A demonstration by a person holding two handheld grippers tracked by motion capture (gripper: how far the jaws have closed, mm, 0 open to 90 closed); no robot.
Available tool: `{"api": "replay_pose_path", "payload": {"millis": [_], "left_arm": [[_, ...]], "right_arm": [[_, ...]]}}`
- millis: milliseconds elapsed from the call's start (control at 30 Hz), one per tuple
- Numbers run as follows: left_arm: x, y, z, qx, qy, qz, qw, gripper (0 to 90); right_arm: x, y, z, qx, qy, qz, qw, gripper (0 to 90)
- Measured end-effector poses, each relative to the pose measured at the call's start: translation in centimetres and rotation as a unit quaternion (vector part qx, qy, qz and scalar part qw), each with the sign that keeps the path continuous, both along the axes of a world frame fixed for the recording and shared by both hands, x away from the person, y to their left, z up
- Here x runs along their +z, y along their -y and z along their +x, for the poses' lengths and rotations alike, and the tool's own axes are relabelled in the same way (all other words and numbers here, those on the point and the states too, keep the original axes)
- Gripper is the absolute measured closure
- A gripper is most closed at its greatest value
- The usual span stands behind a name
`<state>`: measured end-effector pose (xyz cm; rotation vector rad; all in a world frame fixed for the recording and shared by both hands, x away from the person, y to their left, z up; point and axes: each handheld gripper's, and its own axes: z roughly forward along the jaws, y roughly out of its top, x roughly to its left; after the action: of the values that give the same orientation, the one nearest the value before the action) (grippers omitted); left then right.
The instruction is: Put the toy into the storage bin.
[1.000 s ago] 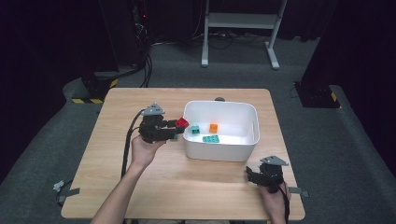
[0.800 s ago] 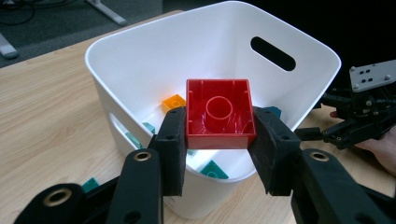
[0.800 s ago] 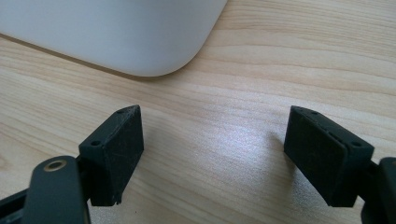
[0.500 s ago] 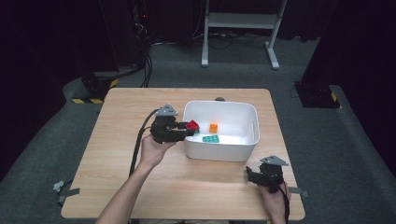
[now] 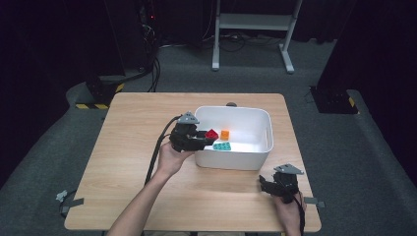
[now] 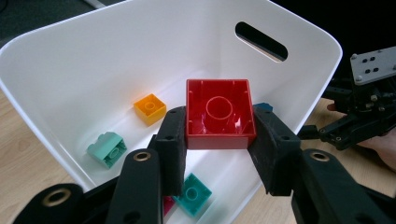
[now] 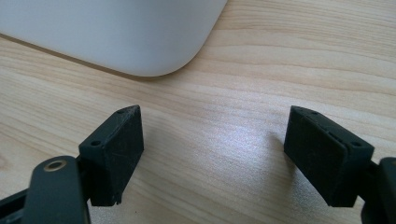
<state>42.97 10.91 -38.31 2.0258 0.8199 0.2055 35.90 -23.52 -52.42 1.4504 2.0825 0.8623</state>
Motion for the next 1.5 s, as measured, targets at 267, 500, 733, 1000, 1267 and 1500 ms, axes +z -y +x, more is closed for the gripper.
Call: {"api": "replay_pose_path", "payload": {"millis": [267,500,733,1000,1267,1500], "left_arm": [[-0.2,-0.6,-0.6,0.016,0.008,-0.01,0.9998,43.5],[0.6,-3.1,-1.5,0.044,0.008,-0.028,0.9986,40.4],[0.9,-4.7,-2.2,0.06,0.023,-0.031,0.9974,39.2],[0.5,-6.6,-3.1,0.093,0.041,-0.022,0.9946,37.0],[-0.4,-7.8,-3.3,0.108,0.035,-0.012,0.9935,36.0],[-2.5,-8.4,-3.4,0.123,0.026,0.011,0.992,35.1]], "right_arm": [[0.0,0.0,0.0,0.001,0.0,0.0,1.0,20.0],[0.0,0.0,0.0,0.001,0.0,0.0,1.0,20.0],[0.0,0.0,0.0,0.0,0.0,0.0,1.0,20.0],[0.0,0.0,0.0,0.0,0.0,0.0,1.0,20.0],[0.0,0.0,0.0,0.001,0.0,0.0,1.0,20.0],[0.0,0.0,-0.1,0.001,0.0,0.0,1.0,20.0]]}}
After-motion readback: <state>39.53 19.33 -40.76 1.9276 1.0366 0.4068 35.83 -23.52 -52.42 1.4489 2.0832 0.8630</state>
